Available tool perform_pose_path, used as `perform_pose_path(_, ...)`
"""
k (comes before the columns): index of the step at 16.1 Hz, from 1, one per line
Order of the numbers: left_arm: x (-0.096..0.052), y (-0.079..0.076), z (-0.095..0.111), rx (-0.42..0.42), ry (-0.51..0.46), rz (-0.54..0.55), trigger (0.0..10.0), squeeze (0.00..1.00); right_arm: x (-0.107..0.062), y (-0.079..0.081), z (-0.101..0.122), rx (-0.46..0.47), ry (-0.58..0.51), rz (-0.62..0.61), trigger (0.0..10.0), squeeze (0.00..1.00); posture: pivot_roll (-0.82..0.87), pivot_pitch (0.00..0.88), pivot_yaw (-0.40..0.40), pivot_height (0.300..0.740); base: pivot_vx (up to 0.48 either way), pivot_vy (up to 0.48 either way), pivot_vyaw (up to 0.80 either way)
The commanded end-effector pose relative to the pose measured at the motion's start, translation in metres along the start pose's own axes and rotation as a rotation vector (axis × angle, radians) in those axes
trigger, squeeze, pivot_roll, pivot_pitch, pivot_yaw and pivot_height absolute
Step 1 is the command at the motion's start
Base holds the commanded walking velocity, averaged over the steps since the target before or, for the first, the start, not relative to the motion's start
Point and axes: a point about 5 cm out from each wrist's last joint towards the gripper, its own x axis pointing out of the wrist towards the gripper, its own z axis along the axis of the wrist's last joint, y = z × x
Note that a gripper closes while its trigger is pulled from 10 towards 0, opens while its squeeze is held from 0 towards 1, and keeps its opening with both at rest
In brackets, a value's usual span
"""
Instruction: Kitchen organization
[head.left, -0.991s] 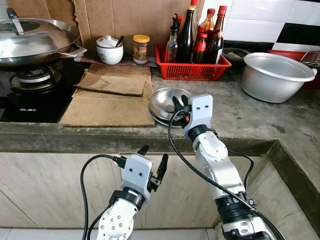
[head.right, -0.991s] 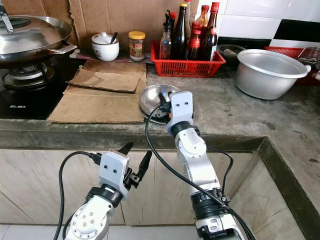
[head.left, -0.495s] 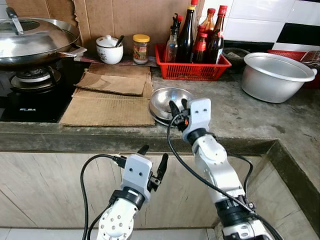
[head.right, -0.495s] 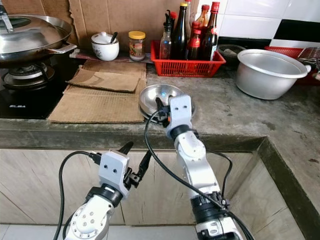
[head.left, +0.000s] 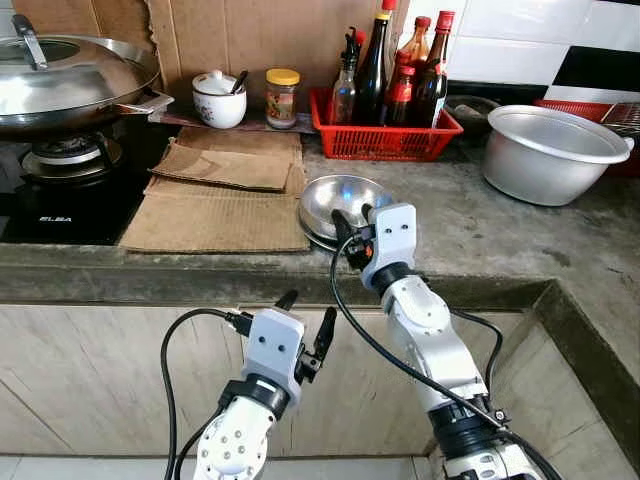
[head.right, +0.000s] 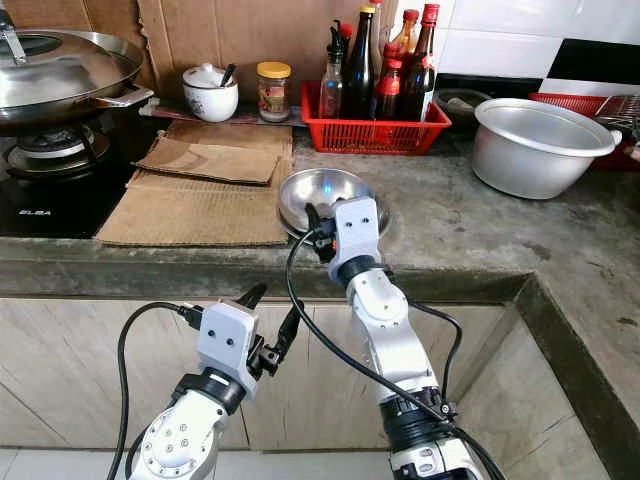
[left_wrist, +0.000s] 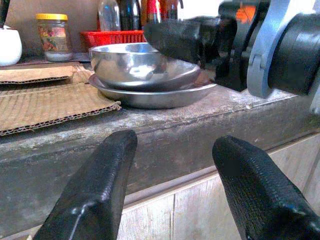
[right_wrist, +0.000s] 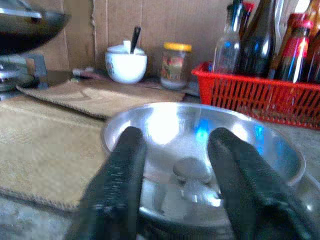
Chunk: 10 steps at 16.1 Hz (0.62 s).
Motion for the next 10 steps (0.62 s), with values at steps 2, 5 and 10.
perform_pose_path(2,0.001,-0.001,0.003,-0.004,-0.009,0.000,10.0,0.00,-0.001,-0.003,-0.004,-0.001,0.020,-0.008,0.0,0.00,0.11,0.021,-0.104,0.740,0.000,0.000,0.00)
perform_pose_path(5,0.001,-0.001,0.003,-0.004,-0.012,-0.003,10.0,0.00,-0.001,-0.004,-0.004,0.000,0.015,-0.020,0.0,0.00,0.11,0.018,-0.102,0.740,0.000,0.000,0.00)
perform_pose_path(10,0.002,-0.001,0.004,-0.002,-0.017,-0.006,10.0,0.00,0.003,-0.009,0.006,-0.006,-0.026,-0.048,0.0,0.00,0.11,0.008,-0.096,0.740,0.000,0.000,0.00)
